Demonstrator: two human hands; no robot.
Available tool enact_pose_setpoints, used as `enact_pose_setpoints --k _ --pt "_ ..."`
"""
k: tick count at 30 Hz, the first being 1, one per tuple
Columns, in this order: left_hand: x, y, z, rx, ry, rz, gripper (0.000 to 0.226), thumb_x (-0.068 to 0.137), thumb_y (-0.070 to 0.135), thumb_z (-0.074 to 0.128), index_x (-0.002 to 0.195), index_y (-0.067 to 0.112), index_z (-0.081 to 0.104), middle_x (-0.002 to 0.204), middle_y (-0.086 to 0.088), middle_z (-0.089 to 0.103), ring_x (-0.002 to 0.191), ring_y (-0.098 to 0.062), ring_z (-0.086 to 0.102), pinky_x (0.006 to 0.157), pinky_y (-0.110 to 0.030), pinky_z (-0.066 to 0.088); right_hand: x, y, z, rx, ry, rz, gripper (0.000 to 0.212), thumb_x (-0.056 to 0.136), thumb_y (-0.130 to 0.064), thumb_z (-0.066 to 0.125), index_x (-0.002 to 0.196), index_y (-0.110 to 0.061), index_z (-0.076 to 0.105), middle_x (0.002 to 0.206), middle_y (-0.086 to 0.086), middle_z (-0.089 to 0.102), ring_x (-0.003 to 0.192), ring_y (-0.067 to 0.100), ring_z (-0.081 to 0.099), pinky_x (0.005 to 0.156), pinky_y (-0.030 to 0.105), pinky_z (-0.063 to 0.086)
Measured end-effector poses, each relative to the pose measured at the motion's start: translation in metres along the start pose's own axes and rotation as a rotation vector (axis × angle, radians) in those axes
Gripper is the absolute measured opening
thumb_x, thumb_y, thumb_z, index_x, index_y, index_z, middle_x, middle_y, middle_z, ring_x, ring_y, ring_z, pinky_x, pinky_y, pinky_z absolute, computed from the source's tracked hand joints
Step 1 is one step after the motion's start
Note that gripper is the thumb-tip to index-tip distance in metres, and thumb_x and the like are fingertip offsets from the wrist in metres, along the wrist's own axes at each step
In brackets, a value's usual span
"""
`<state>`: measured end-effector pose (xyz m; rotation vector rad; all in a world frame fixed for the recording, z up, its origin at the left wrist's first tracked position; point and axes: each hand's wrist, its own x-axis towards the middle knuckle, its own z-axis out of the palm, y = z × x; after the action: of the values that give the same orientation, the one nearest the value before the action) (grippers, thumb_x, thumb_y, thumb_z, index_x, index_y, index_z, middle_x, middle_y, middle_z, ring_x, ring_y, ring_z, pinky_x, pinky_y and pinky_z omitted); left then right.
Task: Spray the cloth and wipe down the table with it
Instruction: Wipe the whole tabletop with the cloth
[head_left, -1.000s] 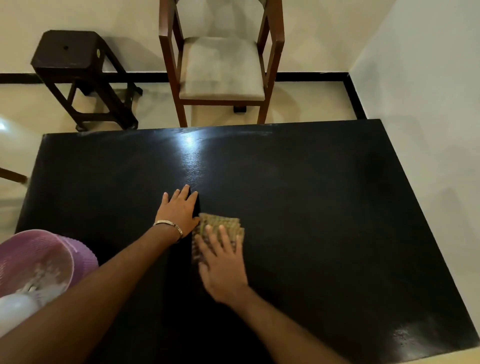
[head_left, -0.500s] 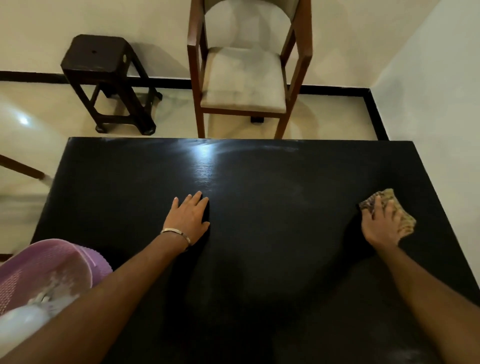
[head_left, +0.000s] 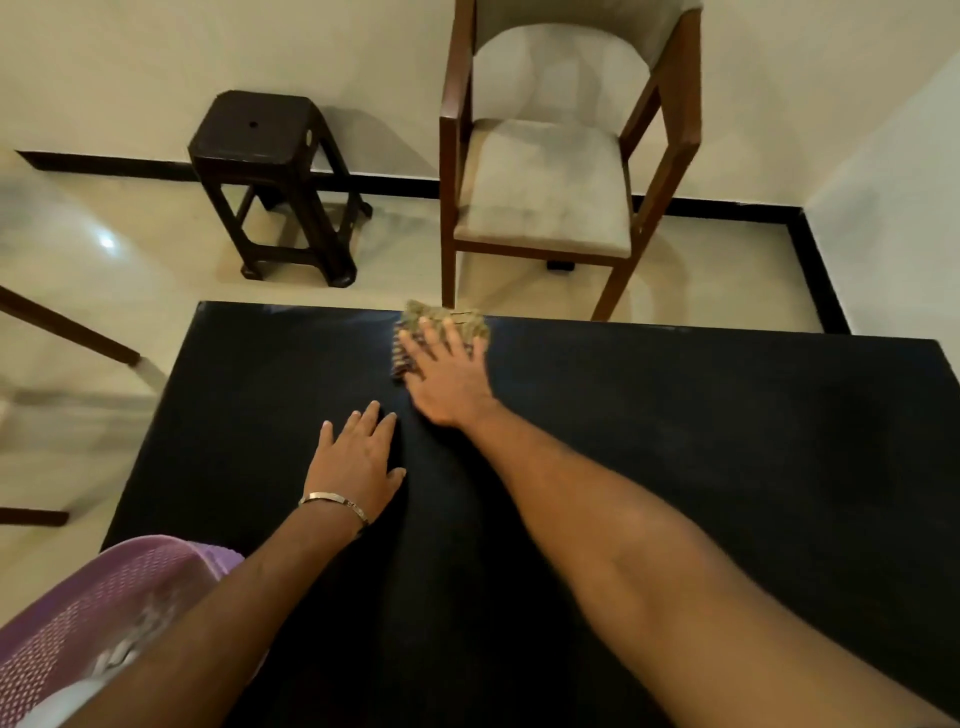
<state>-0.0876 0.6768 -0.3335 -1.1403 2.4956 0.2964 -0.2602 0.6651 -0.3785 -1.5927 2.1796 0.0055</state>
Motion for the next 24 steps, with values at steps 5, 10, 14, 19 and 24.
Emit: enact_pose_setpoints --k 5,10,14,19,24 --pt "0.0 -0.004 0.001 0.024 -0.037 -0.018 0.076 0.092 0.046 0.052 0.153 0.022 0.014 0.161 -0.002 0.006 0.148 -0.021 0.014 0.12 -0.046 0.014 -0.006 -0.009 0.004 0.0 -0.024 -0.163 0.059 0.102 -0.048 0.029 0.157 -0.038 0.01 0.167 -0.005 -0.001 0.153 0.023 -0.006 0.12 0.057 -0.008" --pt "0.0 0.0 0.001 -0.011 -0.02 -0.031 0.075 0.092 0.045 0.052 0.152 0.021 0.015 0.161 -0.004 0.008 0.147 -0.023 0.016 0.12 -0.045 0.017 -0.05 0.151 -0.019 0.046 0.155 0.195 0.058 0.103 -0.049 0.028 0.157 -0.038 0.01 0.167 -0.007 0.003 0.153 0.023 0.0 0.121 0.057 0.0" --pt "0.0 0.003 0.001 0.03 -0.014 -0.046 0.074 0.093 0.047 0.05 0.152 0.021 0.015 0.161 -0.005 0.008 0.147 -0.022 0.016 0.12 -0.045 0.017 -0.13 0.32 -0.035 0.11 0.22 0.628 0.061 0.102 -0.054 0.023 0.158 -0.033 0.014 0.167 0.003 0.009 0.153 0.029 0.006 0.121 0.059 0.005" --pt "0.005 0.007 -0.002 0.001 0.013 -0.033 0.077 0.092 0.052 0.048 0.152 0.021 0.013 0.161 -0.005 0.007 0.148 -0.022 0.012 0.12 -0.046 0.014 -0.166 0.372 -0.04 0.2 0.163 0.865 0.06 0.105 -0.045 0.031 0.159 -0.03 0.008 0.167 0.006 0.001 0.152 0.034 -0.002 0.121 0.058 0.001" --pt "0.018 0.009 -0.01 -0.06 0.034 -0.017 0.08 0.09 0.052 0.053 0.152 0.021 0.014 0.161 -0.005 0.009 0.148 -0.024 0.013 0.119 -0.049 0.015 -0.122 0.308 -0.034 0.15 0.194 0.759 0.059 0.104 -0.048 0.027 0.158 -0.036 0.005 0.167 0.0 -0.004 0.153 0.029 -0.007 0.119 0.06 -0.007"
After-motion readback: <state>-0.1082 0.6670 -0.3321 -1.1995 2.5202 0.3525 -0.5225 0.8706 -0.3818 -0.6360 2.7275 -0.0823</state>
